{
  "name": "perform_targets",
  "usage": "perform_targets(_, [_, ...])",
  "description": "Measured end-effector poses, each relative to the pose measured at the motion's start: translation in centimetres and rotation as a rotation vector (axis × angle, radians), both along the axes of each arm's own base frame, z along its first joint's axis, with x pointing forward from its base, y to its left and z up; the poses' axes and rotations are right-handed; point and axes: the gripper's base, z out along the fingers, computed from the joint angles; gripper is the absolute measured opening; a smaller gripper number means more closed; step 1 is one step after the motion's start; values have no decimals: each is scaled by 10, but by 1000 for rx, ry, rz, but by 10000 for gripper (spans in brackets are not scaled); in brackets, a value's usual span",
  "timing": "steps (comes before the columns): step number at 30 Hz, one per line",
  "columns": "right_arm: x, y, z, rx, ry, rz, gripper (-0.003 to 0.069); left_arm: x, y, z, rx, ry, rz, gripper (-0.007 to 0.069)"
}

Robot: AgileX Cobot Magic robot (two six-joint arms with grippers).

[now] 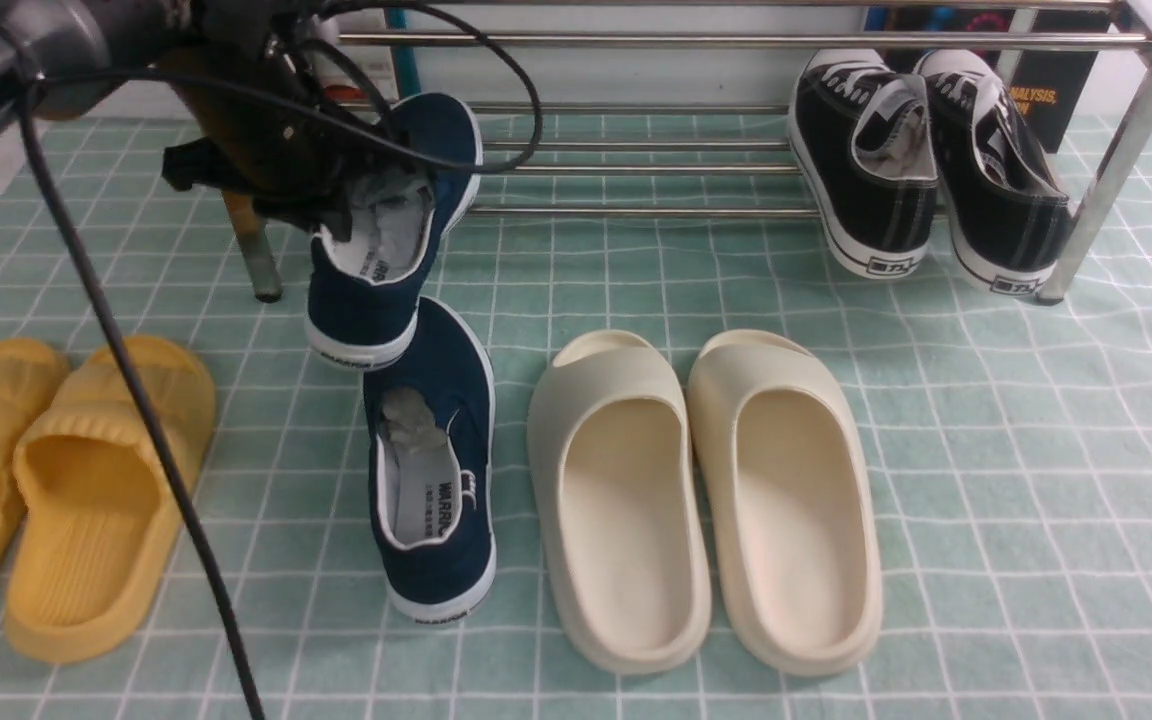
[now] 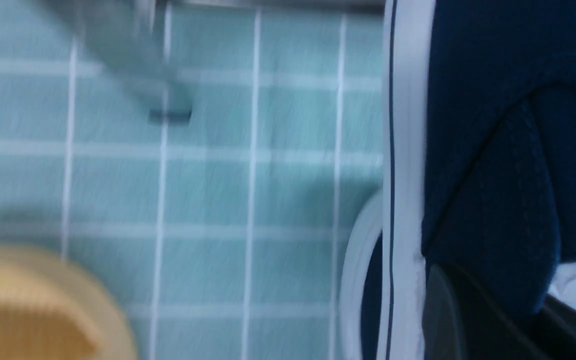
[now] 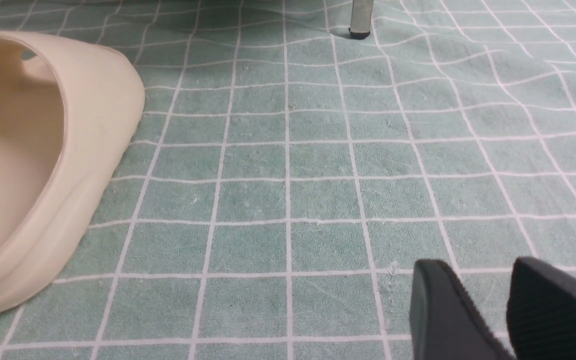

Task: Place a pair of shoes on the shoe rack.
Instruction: Use the left arm to put a shoe into the shoe rack

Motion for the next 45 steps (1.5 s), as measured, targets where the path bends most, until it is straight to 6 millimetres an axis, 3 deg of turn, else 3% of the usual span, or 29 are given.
perform_targets(7, [0, 0, 0, 0, 0, 0, 239, 41, -8, -10, -38, -66, 35, 7])
perform_targets(12, [0, 0, 0, 0, 0, 0, 239, 59, -11, -23, -48, -97, 44, 7])
perform_targets(22, [0, 0, 0, 0, 0, 0, 239, 71, -15, -19, -110, -229, 88, 7])
perform_targets(35, [0, 0, 0, 0, 0, 0, 239, 74, -13, -16, -64, -267, 72, 19])
perform_targets(40, [0, 0, 0, 0, 0, 0, 239, 74, -13, -16, -68, -278, 72, 121])
perform_targets(42, [0, 0, 0, 0, 0, 0, 239, 75, -13, -15, -66, -289, 70, 228])
perform_targets(45, [0, 0, 0, 0, 0, 0, 239, 74, -13, -15, -65, -283, 70, 300])
